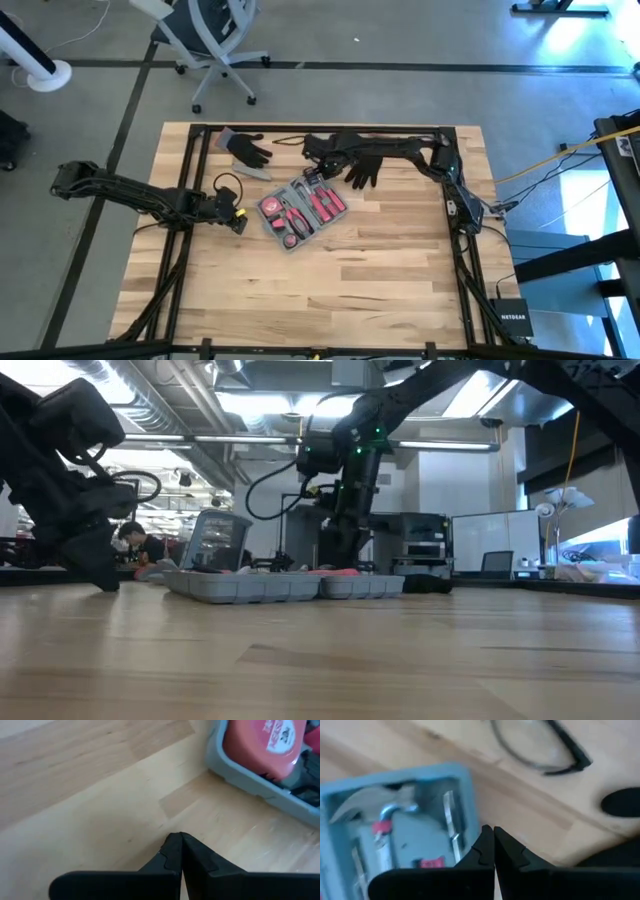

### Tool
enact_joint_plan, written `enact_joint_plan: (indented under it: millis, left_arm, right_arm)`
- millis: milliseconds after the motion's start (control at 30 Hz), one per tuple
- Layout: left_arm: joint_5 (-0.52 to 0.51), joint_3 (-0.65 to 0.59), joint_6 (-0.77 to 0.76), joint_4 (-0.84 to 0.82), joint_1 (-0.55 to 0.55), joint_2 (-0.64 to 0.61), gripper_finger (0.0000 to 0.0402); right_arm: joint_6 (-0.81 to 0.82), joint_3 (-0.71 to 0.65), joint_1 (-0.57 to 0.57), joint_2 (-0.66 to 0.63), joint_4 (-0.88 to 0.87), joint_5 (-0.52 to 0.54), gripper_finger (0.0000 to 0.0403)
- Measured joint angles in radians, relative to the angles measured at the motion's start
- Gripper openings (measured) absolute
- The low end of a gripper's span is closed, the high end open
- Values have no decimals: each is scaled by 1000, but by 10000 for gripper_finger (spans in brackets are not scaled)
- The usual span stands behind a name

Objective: Prefit tool cases

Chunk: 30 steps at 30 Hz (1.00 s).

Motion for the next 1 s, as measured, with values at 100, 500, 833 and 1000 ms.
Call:
enact_joint_plan:
  millis: [100, 500, 833, 1000]
  left_arm:
    - [-11, -3, 1, 51, 0, 9, 0]
    - [-15, -3, 33, 358, 58, 190, 0]
    - [-5, -3, 99, 369, 64, 230, 0]
    - [23, -3, 93, 373, 58, 230, 0]
  right_arm:
    - [10, -16, 13, 0, -4, 19, 0]
    - [58, -35, 67, 3, -35, -16, 0]
    - [262, -66, 266, -1, -82, -23, 0]
    - [341, -66, 371, 3, -41, -86, 0]
